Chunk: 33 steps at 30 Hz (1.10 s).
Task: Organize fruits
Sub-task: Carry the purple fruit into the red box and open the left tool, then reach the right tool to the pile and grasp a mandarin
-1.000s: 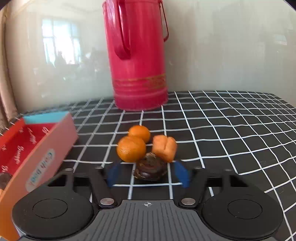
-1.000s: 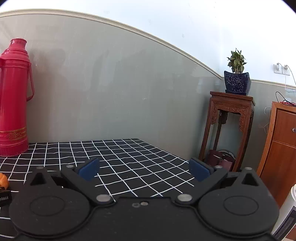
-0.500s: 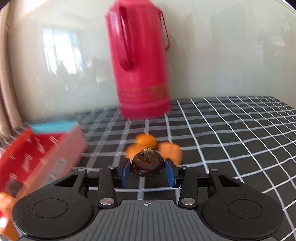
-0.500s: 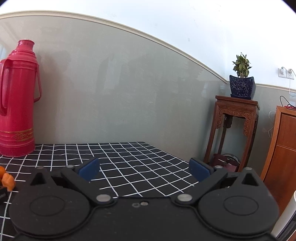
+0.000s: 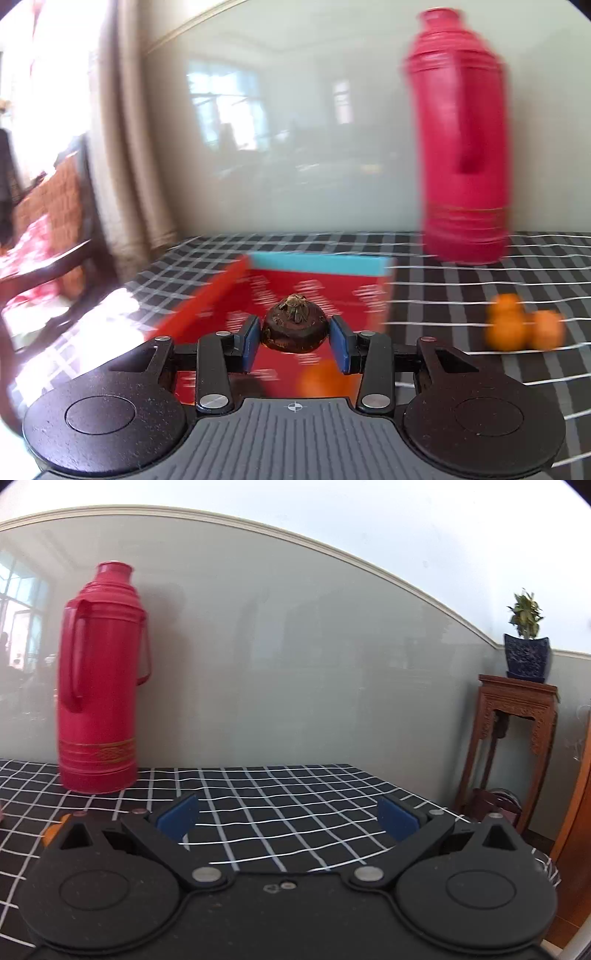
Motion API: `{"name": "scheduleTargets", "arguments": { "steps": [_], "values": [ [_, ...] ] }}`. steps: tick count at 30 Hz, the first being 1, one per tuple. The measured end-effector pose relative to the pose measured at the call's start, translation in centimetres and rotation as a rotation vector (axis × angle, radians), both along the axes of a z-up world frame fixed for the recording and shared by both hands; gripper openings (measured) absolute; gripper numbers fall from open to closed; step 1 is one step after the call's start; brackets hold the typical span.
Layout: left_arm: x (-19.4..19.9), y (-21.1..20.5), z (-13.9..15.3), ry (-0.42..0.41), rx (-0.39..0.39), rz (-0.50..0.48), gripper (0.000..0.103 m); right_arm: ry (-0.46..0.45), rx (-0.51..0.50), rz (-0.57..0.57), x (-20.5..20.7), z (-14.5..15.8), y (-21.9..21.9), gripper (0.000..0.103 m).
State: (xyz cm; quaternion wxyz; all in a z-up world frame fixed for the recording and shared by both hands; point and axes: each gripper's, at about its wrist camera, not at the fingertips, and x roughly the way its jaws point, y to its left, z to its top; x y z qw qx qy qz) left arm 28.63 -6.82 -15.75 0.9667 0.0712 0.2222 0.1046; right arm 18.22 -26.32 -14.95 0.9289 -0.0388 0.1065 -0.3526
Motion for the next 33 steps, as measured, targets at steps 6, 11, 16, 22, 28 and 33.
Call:
{"name": "scheduleTargets", "arguments": {
  "steps": [6,11,16,22,28,33],
  "values": [
    [1.6,4.4,-1.1,0.093,-0.032,0.11,0.041,0.034,0.023,0.115,1.4,-0.3,2.4,0.097],
    [1.5,5.0,-1.1,0.107,-0.01,0.126,0.047,0.059,0.072,0.233,2.4,-0.4,4.0,0.097],
    [-0.1,5.8,-0.2,0.055,-0.026,0.119,0.084,0.091,0.151,0.364,3.7,-0.5,5.2,0.096],
    [-2.2,7.7,1.2,-0.015,-0.041,0.074,0.086,0.14,0.213,0.454,6.2,-1.0,6.5,0.089],
    [-3.3,11.7,2.0,-0.075,-0.056,0.154,0.09,0.207,0.228,0.488,8.9,-1.9,8.2,0.074],
    [-3.5,15.7,2.1,-0.087,-0.09,0.241,0.092,0.269,0.253,0.464,11.6,-3.2,8.7,0.05]
  ]
}}
